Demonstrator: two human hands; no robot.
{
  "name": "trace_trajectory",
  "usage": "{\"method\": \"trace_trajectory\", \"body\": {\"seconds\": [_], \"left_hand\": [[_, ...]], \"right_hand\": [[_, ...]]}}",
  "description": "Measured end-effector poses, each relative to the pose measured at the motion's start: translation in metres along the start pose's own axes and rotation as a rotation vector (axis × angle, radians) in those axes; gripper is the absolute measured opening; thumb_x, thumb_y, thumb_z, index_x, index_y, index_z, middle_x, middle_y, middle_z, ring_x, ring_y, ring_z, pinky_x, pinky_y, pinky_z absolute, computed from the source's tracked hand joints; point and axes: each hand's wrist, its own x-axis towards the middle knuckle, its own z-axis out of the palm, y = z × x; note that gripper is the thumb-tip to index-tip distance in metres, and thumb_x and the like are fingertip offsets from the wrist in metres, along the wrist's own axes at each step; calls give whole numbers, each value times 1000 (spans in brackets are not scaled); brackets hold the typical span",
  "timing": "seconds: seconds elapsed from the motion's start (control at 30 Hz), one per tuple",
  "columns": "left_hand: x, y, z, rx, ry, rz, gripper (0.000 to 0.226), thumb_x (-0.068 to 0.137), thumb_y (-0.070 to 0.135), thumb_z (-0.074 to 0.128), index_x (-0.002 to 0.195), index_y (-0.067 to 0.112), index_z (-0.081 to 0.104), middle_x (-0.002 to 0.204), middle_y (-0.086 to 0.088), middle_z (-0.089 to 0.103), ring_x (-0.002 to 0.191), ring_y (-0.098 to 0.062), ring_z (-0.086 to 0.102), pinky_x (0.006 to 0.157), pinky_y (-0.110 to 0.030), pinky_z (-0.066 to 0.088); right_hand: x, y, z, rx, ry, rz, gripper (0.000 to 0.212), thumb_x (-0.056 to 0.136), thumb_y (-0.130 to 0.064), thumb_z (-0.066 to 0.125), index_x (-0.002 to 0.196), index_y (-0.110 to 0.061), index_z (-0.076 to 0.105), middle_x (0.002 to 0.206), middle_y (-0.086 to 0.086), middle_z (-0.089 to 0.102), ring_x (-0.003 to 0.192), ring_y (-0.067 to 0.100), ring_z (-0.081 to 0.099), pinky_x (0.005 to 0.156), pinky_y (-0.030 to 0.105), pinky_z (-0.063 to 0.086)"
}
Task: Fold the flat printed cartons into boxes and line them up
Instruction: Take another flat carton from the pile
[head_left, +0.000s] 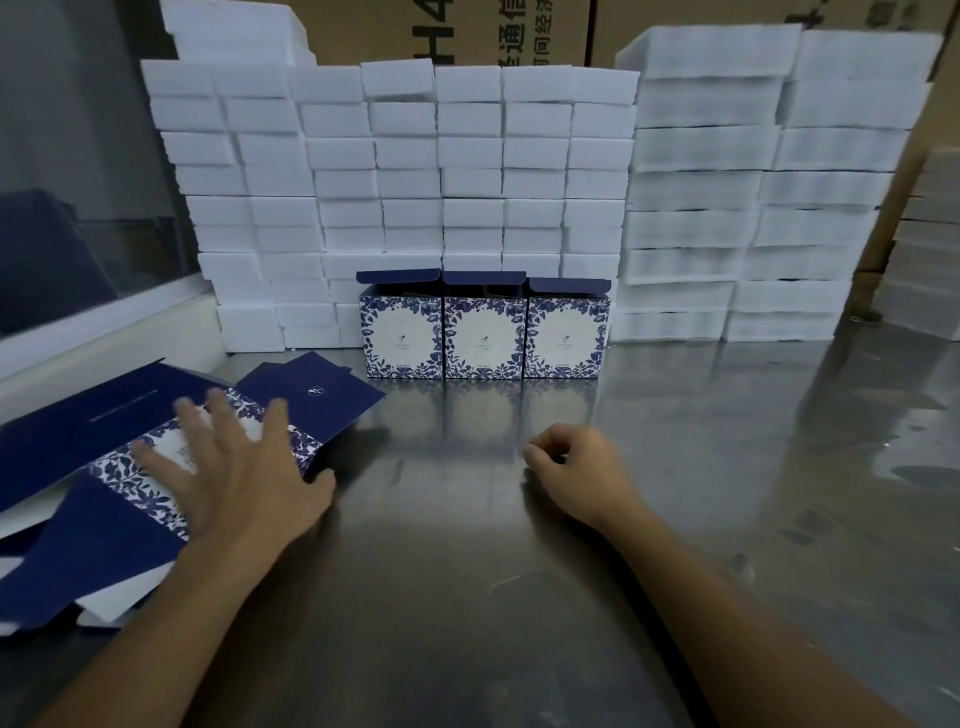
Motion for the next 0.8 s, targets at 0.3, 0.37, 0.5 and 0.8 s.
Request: {"method": "trace_trajectory", "body": {"seconds": [0.3,0.37,0.5,0.8], "left_hand": [[8,-17,-4,-166,-198,-141,87,85,81,20,150,25,27,151,-18,38,139,-40,33,111,-57,21],[8,-17,-5,-184,-194,-137,70,94,68,23,150,25,29,151,-16,39,138,-41,34,111,-58,21],[1,-11,-7,-199,-132,-40,65,99,32,44,155,35,12,161,-9,21,143,-41,22,110,-64,22],[-21,17,-27,-256,562,299,96,71,-12,66,153,25,30,157,-16,31,145,-44,23,109,-70,19]], "right_hand": [[1,1,0,37,-13,-3,19,92,-29,64,82,-16,72,74,-1,75,79,15,69,84,38,56],[1,0,-1,43,-9,-2,19,92,-30,64,82,-16,72,73,-1,74,78,14,69,83,37,56],[1,1,0,42,-15,-5,18,92,-29,64,81,-17,72,72,-2,74,76,12,69,83,36,56],[1,1,0,44,8,-24,18,93,-26,64,79,-18,71,74,-7,73,76,14,69,78,31,54]]}}
